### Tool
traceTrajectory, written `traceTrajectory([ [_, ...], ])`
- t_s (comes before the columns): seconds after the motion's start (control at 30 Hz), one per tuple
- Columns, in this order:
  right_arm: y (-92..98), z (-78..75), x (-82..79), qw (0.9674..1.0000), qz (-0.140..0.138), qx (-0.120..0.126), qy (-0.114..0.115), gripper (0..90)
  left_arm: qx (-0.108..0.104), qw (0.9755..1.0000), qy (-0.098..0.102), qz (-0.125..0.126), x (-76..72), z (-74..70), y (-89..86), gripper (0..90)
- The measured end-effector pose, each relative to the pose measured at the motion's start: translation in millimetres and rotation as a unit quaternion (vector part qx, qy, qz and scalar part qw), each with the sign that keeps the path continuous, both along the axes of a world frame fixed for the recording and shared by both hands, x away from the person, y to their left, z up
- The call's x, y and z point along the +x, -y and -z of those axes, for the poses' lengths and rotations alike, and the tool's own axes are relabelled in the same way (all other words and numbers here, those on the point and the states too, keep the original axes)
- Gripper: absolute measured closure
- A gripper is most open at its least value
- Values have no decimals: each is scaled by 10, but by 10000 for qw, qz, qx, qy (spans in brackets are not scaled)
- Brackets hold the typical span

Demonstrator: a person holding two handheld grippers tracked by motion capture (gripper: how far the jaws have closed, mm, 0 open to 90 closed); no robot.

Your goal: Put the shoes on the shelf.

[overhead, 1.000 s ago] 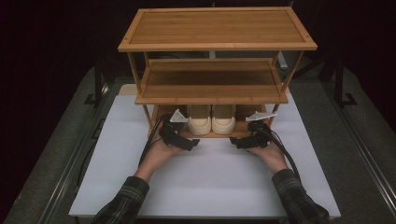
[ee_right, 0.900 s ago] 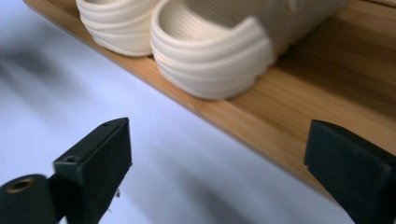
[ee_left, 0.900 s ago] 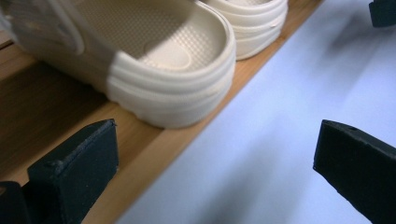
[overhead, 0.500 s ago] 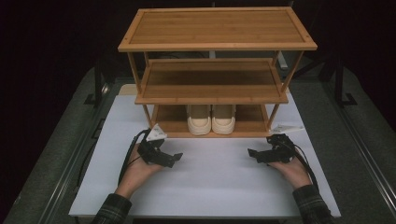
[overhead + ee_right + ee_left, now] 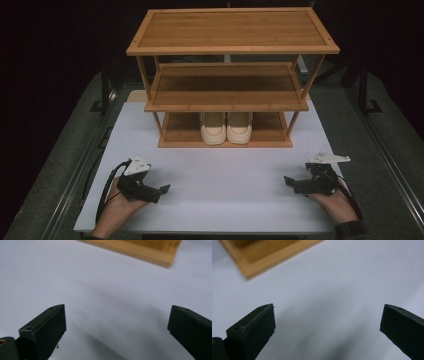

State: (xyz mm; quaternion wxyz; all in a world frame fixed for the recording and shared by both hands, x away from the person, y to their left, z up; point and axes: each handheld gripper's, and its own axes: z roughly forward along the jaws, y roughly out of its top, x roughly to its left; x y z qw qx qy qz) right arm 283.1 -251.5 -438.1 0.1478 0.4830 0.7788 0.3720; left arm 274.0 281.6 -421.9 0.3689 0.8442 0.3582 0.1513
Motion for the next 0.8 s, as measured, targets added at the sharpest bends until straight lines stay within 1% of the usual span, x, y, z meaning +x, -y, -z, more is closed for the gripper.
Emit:
traceTrajectory([
  [0.03,36,23,-34,10000,15,-48,-12,17,0,10000,0,0,0,0,0,0],
  [0.07,63,40,-58,10000,32,-87,-33,17,54,10000,-28,-63,-64,38,-89,0],
  [0.1,94,60,-75,9999,36,-128,-53,17,54,10000,-28,-63,-64,38,-89,0],
  [0.13,94,60,-75,9999,36,-128,-53,17,86,9999,-42,-82,-89,62,-131,0],
  [0.17,145,99,-106,9996,64,-260,-118,17,198,9997,-75,-145,-133,111,-209,0],
  [0.2,145,99,-106,9996,64,-260,-118,17,198,9997,-75,-145,-133,111,-209,0],
  [0.23,193,133,-145,9991,90,-389,-155,17,334,9992,-65,-227,-169,147,-280,0],
  [0.27,193,133,-145,9991,90,-389,-155,17,334,9992,-65,-227,-169,147,-280,0],
  [0.3,209,144,-157,9989,92,-432,-166,17,348,9990,-70,-266,-184,166,-321,0],
  [0.33,234,164,-179,9987,90,-486,-156,17,324,9990,-84,-290,-191,181,-349,0],
  [0.4,261,185,-219,9986,62,-530,-37,17,386,9988,-59,-306,-191,211,-385,0],
  [0.43,261,190,-231,9983,27,-583,0,17,581,9978,-34,-309,-186,239,-389,0],
  [0.47,261,190,-231,9983,27,-583,0,17,581,9978,-34,-309,-186,239,-389,0],
  [0.5,249,190,-234,9981,36,-619,-9,16,511,9981,-72,-325,-180,261,-401,0],
  [0.53,249,190,-234,9981,36,-619,-9,16,511,9981,-72,-325,-180,261,-401,0],
  [0.57,251,192,-234,9981,35,-615,0,16,361,9986,-145,-370,-175,285,-431,0],
  [0.6,251,192,-235,9981,35,-618,0,16,293,9987,-160,-387,-175,293,-443,0],
  [0.63,250,192,-236,9981,34,-620,3,16,321,9987,-151,-375,-176,293,-440,0],
  [0.8,250,193,-237,9980,33,-624,10,16,311,9987,-147,-381,-178,295,-441,0],
])
